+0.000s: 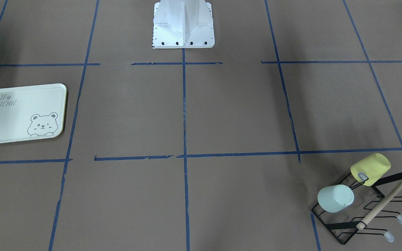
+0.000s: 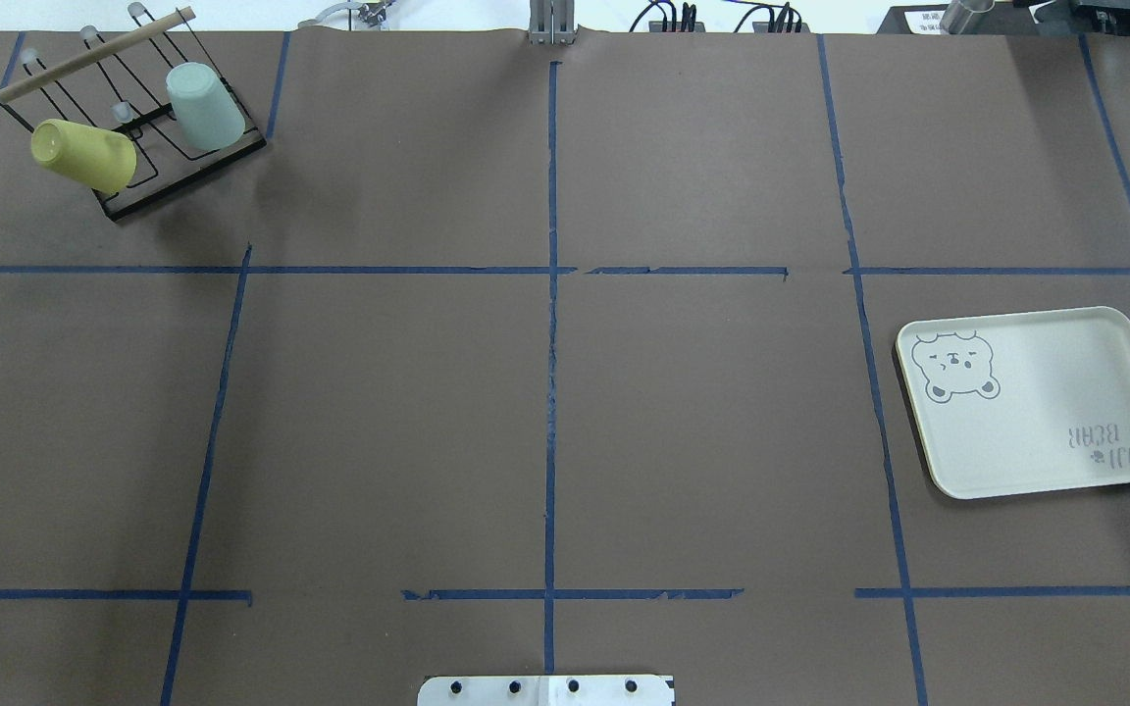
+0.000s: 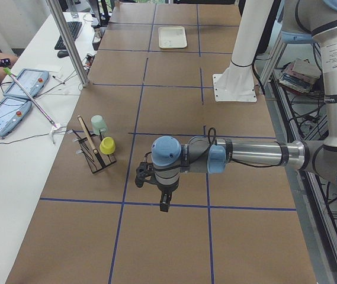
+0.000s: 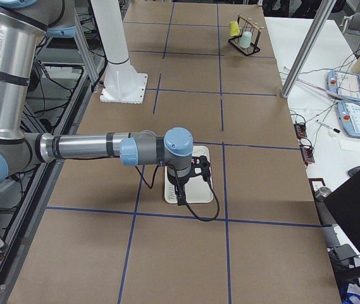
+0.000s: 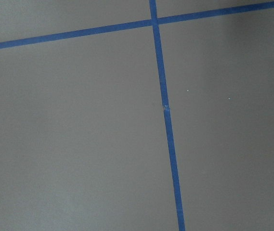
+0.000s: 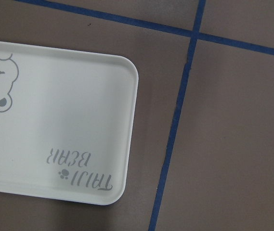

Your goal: Left arm grabs green cup and hands to right arm on tray

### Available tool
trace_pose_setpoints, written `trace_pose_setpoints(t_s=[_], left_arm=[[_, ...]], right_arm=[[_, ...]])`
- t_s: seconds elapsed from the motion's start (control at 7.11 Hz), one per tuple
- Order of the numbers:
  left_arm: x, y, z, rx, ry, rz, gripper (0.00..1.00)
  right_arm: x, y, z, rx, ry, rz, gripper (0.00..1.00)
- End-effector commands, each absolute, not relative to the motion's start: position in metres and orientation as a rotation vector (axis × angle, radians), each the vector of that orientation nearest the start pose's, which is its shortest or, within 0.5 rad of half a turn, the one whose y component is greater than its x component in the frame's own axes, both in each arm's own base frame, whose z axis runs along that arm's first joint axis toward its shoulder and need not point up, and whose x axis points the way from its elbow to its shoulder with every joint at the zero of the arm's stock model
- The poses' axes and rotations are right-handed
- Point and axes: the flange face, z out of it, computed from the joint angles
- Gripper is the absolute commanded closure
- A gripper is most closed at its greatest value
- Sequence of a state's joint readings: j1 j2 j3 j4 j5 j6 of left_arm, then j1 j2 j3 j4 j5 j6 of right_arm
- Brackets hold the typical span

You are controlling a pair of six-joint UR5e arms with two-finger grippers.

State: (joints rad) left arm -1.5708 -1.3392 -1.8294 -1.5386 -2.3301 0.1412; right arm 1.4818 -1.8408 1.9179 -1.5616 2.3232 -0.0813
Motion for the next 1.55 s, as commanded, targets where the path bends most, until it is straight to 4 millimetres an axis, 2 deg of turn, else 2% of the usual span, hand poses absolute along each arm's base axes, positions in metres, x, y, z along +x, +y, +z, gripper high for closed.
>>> trace_pose_setpoints(t_s=[0.0,0.28,0.42,0.56,0.7,0.84,0.98,1.12,1.27,1.41], left_arm=[[-0.065,-0.394,0.638,0.050,0.758,0.134,0.00],[-0.064,-0.395,0.638,0.052,0.754,0.137,0.00],[-0.063,-0.402,0.632,0.068,0.756,0.143,0.00],[-0.062,-0.425,0.613,0.139,0.757,0.172,0.00],[-0.060,-0.466,0.583,0.266,0.744,0.225,0.00],[-0.059,-0.495,0.562,0.340,0.741,0.247,0.00],[-0.046,-0.518,0.535,0.357,0.755,0.231,0.00],[-0.013,-0.544,0.497,0.337,0.793,0.153,0.00],[0.031,-0.564,0.466,0.303,0.825,0.108,0.00],[0.089,-0.580,0.429,0.297,0.845,0.139,0.00]], right_arm=[[0.031,-0.388,0.604,0.082,-0.754,-0.196,0.00],[0.031,-0.388,0.603,0.084,-0.754,-0.195,0.00],[0.031,-0.390,0.600,0.084,-0.755,-0.183,0.00],[0.030,-0.397,0.593,0.087,-0.758,-0.150,0.00],[0.029,-0.403,0.588,0.096,-0.758,-0.151,0.00],[0.029,-0.405,0.586,0.101,-0.758,-0.153,0.00],[0.028,-0.408,0.585,0.104,-0.759,-0.154,0.00],[0.028,-0.408,0.586,0.102,-0.758,-0.154,0.00],[0.028,-0.408,0.585,0.104,-0.759,-0.154,0.00],[0.028,-0.408,0.586,0.102,-0.758,-0.154,0.00]])
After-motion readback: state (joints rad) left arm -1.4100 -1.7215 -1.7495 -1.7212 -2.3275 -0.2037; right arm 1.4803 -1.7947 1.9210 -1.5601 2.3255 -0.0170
